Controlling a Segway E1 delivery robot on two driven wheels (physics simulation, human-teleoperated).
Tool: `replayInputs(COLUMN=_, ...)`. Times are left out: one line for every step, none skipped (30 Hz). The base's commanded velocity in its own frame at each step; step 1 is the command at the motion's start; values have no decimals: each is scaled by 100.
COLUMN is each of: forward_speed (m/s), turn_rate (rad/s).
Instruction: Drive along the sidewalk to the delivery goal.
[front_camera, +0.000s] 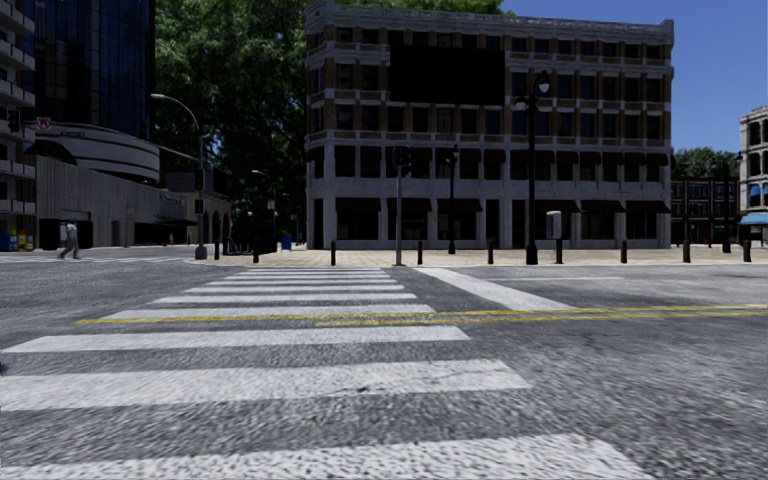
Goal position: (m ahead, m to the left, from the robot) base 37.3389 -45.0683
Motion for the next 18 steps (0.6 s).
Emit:
replayInputs(forward_speed=200, turn_rate=0)
replayInputs(forward_speed=200, turn_rate=0)
replayInputs(forward_speed=200, turn_rate=0)
replayInputs(forward_speed=200, turn_rate=0)
replayInputs(forward_speed=200, turn_rate=0)
replayInputs(forward_speed=200, turn_rate=0)
replayInputs(forward_speed=200, turn_rate=0)
replayInputs(forward_speed=200, turn_rate=0)
replayInputs(forward_speed=200, turn_rate=0)
replayInputs(forward_speed=200, turn_rate=0)
replayInputs(forward_speed=200, turn_rate=0)
replayInputs(forward_speed=200, turn_rate=0)
replayInputs(forward_speed=200, turn_rate=0)
replayInputs(forward_speed=200, turn_rate=0)
replayInputs(forward_speed=200, turn_rate=0)
replayInputs(forward_speed=200, turn_rate=1)
replayInputs(forward_speed=200, turn_rate=4)
replayInputs(forward_speed=200, turn_rate=4)
